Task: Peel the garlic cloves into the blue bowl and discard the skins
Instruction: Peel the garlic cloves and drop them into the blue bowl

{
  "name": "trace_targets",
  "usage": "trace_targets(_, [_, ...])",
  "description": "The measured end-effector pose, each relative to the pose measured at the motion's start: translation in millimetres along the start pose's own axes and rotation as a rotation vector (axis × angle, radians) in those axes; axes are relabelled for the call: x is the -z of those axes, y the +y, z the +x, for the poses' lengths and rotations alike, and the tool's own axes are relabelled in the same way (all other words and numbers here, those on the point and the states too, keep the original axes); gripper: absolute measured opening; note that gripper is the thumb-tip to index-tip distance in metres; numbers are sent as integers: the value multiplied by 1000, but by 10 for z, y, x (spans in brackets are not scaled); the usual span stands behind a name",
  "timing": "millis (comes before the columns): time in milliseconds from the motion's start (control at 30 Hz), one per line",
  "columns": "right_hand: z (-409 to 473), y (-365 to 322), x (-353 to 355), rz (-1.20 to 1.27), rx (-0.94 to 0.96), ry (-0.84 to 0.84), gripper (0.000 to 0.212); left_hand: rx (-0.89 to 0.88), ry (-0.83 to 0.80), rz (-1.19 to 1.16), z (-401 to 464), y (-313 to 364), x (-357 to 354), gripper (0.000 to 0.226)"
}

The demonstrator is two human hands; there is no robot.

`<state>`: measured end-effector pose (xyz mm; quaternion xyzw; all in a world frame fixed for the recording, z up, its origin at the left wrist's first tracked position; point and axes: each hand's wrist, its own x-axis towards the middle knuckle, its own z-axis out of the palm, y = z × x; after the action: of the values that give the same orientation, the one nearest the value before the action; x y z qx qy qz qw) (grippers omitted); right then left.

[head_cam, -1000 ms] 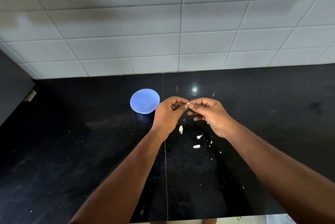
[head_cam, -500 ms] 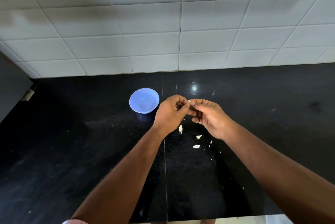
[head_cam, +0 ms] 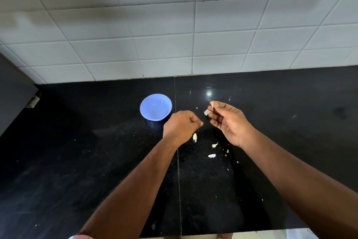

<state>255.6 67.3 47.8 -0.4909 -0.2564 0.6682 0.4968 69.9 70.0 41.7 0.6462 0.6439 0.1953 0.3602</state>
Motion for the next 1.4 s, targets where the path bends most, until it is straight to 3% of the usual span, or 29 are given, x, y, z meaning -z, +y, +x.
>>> trace_targets(100, [-3,21,10,-39,31,-3,25,22,52,-24,1,19,-7,28])
trace_targets(300, [-40,27,-9,-232,91,-36,20,-36,52,-470,-25,129,-9,15])
trace_targets(467, [-74,7,-57,-340,86,-69,21,-46,143,-468,-34,128,-25,6])
trace_targets(733, [-101,-3,-94,-452,140,-48,34,-64,79,-453,-89,118,18,14])
trace_targets(833, [-125,14,-112,-568,186,-36,29,-54,112,-443,-97,116,-1,12])
trace_targets(967, [-130,40,-123,-800,323,22,7,-48,168,-449,-107,128,-25,8])
trace_targets(1400, [-164,-18,-244,-1092,394,122,17,-99,248,-281,-180,132,-161,16])
